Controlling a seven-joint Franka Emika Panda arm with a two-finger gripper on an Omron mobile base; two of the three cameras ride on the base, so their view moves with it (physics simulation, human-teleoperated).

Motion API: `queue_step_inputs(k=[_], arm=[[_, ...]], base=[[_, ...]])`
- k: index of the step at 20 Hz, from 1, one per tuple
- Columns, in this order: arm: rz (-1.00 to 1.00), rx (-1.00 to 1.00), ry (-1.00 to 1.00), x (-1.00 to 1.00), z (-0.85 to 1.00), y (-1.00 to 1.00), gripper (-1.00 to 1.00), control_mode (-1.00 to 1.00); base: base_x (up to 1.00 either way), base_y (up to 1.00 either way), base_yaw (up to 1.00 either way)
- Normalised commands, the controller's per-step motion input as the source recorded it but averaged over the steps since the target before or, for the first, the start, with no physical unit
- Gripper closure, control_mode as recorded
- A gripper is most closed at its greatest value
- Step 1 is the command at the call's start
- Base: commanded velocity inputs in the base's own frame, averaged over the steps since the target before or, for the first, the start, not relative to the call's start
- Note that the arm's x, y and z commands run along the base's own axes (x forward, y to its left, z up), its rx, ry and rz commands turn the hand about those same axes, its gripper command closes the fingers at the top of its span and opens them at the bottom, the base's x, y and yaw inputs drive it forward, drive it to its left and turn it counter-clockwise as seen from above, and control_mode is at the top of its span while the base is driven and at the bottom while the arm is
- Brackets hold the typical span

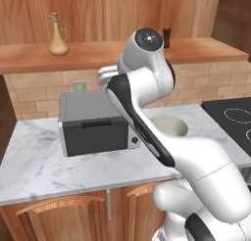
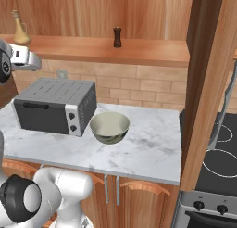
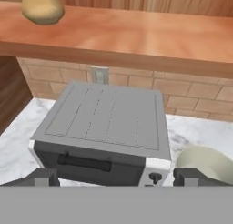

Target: Retrieve the bottle and the shaker from the cabinet and place them next to the mixing bowl on the counter. Then add garlic from the fridge to the mixing bowl.

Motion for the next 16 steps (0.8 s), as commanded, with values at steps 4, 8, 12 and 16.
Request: queue_step_inputs(k=[4, 8, 12, 16], arm=[[0.0, 0.0, -0.05, 0.0, 0.42, 0.44, -1.0, -1.0], [0.0, 0.0, -0.08, 0.01, 0.31, 0.5, -1.0, -1.0], [0.0, 0.0, -0.08, 0.09, 0.31, 0.43, -1.0, -1.0], [0.0, 0.0, -0.12, 0.22, 0.4, 0.31, -1.0, -1.0]], base=[[0.0, 0.0, 0.0], [0.0, 0.0, 0.0], [0.0, 0.0, 0.0], [0.0, 0.0, 0.0]])
